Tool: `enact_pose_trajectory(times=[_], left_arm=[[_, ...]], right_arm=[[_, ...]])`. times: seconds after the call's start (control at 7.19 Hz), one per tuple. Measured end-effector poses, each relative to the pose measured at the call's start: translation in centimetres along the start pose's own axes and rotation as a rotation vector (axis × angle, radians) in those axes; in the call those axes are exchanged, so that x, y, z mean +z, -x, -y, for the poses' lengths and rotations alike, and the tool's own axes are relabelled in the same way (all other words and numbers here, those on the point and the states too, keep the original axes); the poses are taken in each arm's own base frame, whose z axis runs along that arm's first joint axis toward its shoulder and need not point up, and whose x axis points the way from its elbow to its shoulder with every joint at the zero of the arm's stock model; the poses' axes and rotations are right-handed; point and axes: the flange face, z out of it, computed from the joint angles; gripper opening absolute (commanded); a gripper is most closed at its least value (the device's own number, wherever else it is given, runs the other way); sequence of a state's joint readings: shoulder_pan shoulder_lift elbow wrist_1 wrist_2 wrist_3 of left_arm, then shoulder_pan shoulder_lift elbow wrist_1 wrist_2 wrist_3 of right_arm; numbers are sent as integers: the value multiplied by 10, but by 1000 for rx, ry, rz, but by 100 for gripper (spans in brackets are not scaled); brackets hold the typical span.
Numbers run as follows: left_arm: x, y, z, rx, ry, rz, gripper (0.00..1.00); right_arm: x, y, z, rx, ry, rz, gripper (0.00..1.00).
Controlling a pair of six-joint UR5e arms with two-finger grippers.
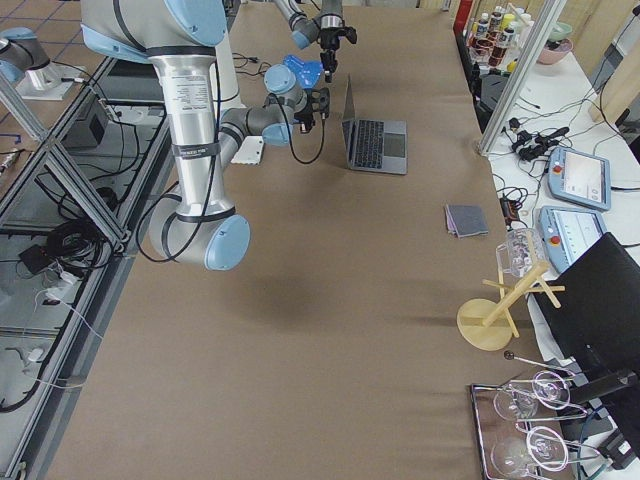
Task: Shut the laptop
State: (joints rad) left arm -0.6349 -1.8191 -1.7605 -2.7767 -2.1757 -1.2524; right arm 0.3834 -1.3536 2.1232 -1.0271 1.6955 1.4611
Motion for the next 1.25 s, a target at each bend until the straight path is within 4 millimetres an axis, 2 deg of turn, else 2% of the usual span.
enact_pose_trajectory(times=[0.28, 0.7, 1.25], left_arm=[[9, -13, 9, -8, -12, -13, 0], [11, -18, 15, -6, -18, -17, 0], [10, -23, 52, -42, -91, 70, 0]], right_arm=[[10, -1, 18, 7, -34, -19, 0], [6, 2, 43, 14, -74, -17, 0], [5, 2, 57, 23, -96, -36, 0]])
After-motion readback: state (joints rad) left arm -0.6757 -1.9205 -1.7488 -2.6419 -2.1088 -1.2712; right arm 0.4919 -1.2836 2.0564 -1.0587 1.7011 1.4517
